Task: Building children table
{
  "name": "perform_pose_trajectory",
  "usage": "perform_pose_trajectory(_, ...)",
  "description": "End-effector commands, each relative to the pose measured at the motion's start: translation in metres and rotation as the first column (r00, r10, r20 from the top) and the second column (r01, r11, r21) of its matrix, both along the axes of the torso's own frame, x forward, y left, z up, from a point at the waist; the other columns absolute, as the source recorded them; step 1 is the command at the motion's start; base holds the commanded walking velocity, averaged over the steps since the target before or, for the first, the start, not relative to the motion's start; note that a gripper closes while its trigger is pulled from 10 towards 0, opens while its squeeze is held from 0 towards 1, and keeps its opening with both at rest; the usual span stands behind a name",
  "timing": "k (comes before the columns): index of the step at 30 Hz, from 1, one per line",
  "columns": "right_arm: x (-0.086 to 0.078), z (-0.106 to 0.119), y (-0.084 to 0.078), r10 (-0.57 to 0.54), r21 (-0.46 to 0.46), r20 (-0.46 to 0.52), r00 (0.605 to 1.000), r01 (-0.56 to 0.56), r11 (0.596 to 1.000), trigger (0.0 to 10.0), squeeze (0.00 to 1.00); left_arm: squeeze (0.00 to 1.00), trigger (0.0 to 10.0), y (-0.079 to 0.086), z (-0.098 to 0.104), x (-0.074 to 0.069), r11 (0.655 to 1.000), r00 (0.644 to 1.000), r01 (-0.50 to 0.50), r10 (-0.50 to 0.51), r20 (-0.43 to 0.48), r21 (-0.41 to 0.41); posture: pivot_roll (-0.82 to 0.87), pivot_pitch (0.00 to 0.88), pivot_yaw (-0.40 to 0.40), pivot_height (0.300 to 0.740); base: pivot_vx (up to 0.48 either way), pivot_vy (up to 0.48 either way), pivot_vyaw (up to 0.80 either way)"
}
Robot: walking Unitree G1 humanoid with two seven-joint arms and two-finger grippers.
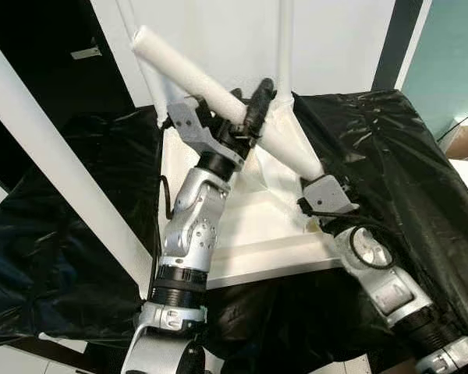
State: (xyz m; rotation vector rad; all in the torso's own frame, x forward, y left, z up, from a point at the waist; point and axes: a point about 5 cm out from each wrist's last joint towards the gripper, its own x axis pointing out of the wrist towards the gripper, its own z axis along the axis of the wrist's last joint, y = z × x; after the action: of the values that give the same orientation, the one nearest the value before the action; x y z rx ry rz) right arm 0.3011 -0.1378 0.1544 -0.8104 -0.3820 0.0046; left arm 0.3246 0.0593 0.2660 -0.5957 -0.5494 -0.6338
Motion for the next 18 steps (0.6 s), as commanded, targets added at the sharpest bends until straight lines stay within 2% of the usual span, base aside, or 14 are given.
perform_pose_trajectory(1, -0.002, 0.002, 0.003, 0.003, -0.045, 0.073, 0.997, 0.001, 0.999, 0.0, 0.0, 0.0, 10.0, -0.012, 0.009, -0.002, 0.996, 1.0, 0.021, -0.021, -0.004, -0.086, -0.13, 0.0, 0.121, 0.74, 0.0, 0.0, 0.0)
perform_pose_trajectory(2, -0.002, 0.002, 0.003, 0.004, -0.054, 0.081, 0.997, 0.001, 0.999, 0.0, 0.0, 0.0, 5.6, -0.012, 0.009, -0.003, 0.996, 1.0, 0.027, -0.027, -0.001, -0.088, -0.13, 0.0, 0.121, 0.74, 0.0, 0.0, 0.0)
perform_pose_trajectory(3, -0.002, 0.002, 0.003, 0.004, -0.054, 0.081, 0.997, 0.001, 0.999, 0.0, 0.0, 0.0, 5.6, -0.012, 0.009, -0.003, 0.996, 1.0, 0.027, -0.027, -0.001, -0.088, -0.13, 0.0, 0.121, 0.74, 0.0, 0.0, 0.0)
perform_pose_trajectory(4, -0.002, 0.001, 0.003, -0.001, -0.057, 0.09, 0.996, 0.006, 0.998, 0.0, 0.0, 0.0, 0.0, -0.012, 0.009, -0.003, 0.995, 1.0, 0.03, -0.03, 0.001, -0.092, -0.13, 0.0, 0.121, 0.74, 0.0, 0.0, 0.0)
perform_pose_trajectory(8, -0.005, -0.002, 0.008, 0.026, -0.104, 0.118, 0.993, -0.014, 0.994, 0.0, 0.0, 0.0, 0.0, -0.013, 0.009, -0.006, 0.993, 0.998, 0.066, -0.064, 0.024, -0.097, -0.11, 0.0, 0.115, 0.74, 0.0, 0.0, 0.0)
perform_pose_trajectory(9, -0.006, -0.005, 0.012, 0.045, -0.128, 0.128, 0.991, -0.029, 0.991, 4.2, 0.0, 0.0, 0.0, -0.014, 0.009, -0.007, 0.992, 0.997, 0.077, -0.074, 0.031, -0.1, -0.11, 0.0, 0.114, 0.74, 0.0, 0.0, 0.0)
perform_pose_trajectory(11, -0.006, -0.005, 0.012, 0.045, -0.128, 0.128, 0.991, -0.029, 0.991, 4.2, 0.0, 0.0, 0.0, -0.014, 0.009, -0.007, 0.992, 0.997, 0.077, -0.074, 0.031, -0.1, -0.11, 0.0, 0.114, 0.74, 0.0, 0.0, 0.0)
perform_pose_trajectory(12, -0.006, -0.006, 0.017, 0.068, -0.139, 0.125, 0.99, -0.051, 0.989, 10.0, 0.0, 0.0, 0.0, -0.013, 0.009, -0.008, 0.991, 0.996, 0.085, -0.081, 0.037, -0.099, -0.11, 0.0, 0.11, 0.74, 0.0, 0.0, 0.0)
perform_pose_trajectory(15, -0.004, -0.007, 0.022, 0.1, -0.121, 0.101, 0.99, -0.088, 0.989, 10.0, 0.0, 0.0, 0.0, -0.012, 0.008, -0.008, 0.992, 0.996, 0.088, -0.084, 0.043, -0.094, -0.11, 0.0, 0.109, 0.74, 0.0, 0.0, 0.0)
perform_pose_trajectory(16, -0.003, -0.004, 0.026, 0.134, -0.08, 0.06, 0.989, -0.129, 0.988, 10.0, 1.0, 0.0, 0.0, -0.013, 0.008, -0.008, 0.993, 0.995, 0.087, -0.083, 0.052, -0.076, -0.11, 0.0, 0.108, 0.74, 0.0, 0.0, 0.0)
perform_pose_trajectory(18, -0.003, -0.004, 0.026, 0.134, -0.08, 0.06, 0.989, -0.129, 0.988, 10.0, 1.0, 0.0, 0.0, -0.013, 0.008, -0.008, 0.993, 0.995, 0.087, -0.083, 0.052, -0.076, -0.11, 0.0, 0.108, 0.74, 0.0, 0.0, 0.0)
